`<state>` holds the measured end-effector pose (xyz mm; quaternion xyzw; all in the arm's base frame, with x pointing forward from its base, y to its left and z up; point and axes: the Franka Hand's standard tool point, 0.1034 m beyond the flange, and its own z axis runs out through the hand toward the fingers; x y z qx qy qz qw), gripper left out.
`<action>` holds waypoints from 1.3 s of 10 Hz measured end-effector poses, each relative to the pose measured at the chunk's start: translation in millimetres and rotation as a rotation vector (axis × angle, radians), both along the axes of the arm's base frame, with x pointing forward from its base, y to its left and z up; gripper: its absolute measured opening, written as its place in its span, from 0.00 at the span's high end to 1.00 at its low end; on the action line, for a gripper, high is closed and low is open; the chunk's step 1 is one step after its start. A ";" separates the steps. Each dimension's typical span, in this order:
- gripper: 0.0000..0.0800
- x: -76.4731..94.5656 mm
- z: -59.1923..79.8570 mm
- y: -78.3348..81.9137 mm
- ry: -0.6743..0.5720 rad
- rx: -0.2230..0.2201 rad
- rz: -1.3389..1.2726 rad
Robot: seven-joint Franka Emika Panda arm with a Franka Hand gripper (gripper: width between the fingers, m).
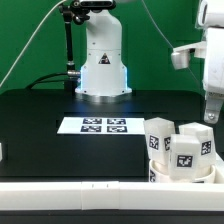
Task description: Assemble stool
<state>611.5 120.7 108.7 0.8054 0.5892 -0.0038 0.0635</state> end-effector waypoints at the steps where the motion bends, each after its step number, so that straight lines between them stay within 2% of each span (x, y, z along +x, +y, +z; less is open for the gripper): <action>1: 0.19 0.1 -0.4 -2.8 0.010 -0.018 0.107; 2: 0.19 0.3 -3.3 -5.0 0.008 -0.023 0.197; 4: 0.19 -0.2 -9.8 -4.6 0.039 -0.092 0.393; 6: 0.19 -1.6 -13.1 -4.0 0.065 -0.138 0.555; 11: 0.20 -5.1 -21.4 -6.3 0.084 -0.150 0.575; 13: 0.59 -4.8 -21.4 -7.9 0.083 -0.150 0.571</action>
Offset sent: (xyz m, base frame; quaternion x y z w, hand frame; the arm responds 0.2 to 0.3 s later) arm 0.0078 0.0159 -0.0099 0.0070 -0.0516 -0.2885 0.9561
